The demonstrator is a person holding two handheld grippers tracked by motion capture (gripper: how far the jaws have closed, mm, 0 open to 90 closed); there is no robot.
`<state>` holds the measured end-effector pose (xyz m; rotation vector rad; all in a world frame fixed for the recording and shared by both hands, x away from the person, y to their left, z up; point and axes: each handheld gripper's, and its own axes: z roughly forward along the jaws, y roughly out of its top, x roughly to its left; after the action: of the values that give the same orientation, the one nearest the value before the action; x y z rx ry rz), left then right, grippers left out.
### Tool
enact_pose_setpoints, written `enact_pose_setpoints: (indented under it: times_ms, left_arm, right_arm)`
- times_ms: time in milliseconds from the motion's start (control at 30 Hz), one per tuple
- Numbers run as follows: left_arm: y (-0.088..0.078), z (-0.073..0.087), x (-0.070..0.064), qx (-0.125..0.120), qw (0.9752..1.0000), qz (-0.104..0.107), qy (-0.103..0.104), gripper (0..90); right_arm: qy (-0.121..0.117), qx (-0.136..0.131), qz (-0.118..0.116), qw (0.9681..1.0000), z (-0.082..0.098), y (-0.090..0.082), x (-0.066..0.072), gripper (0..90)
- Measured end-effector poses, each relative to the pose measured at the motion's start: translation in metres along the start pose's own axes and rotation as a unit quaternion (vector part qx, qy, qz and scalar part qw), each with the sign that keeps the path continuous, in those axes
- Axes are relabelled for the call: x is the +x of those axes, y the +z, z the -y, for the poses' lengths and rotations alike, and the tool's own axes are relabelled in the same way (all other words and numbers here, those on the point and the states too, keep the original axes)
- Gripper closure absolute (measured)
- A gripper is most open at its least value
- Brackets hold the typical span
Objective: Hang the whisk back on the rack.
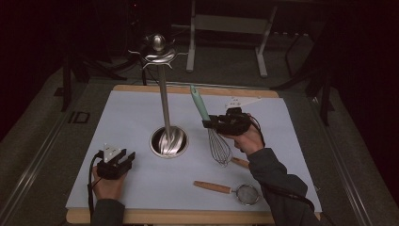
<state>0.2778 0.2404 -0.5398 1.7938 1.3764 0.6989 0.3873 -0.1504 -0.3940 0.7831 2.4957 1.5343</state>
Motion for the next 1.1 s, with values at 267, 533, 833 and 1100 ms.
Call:
enact_pose_setpoints:
  times_ms: [267,533,833,1100]
  left_arm:
    - [0.0,0.0,0.0,0.0,1.0,0.0,0.0,59.6]
    - [0.0,0.0,0.0,-0.001,1.0,0.0,0.001,59.6]
    - [0.0,0.0,0.0,-0.001,1.0,0.0,0.0,59.6]
    - [0.0,0.0,0.0,-0.001,1.0,0.0,0.001,59.6]
  right_arm:
    - [-0.01,-0.01,-0.003,0.9999,-0.007,-0.005,0.008,69.4]
    - [-0.026,-0.027,-0.004,0.9993,-0.015,-0.011,0.016,69.3]
    - [-0.041,-0.043,-0.009,0.9982,-0.027,-0.016,0.025,69.4]
    - [-0.052,-0.066,-0.013,0.9964,-0.04,-0.022,0.033,69.4]
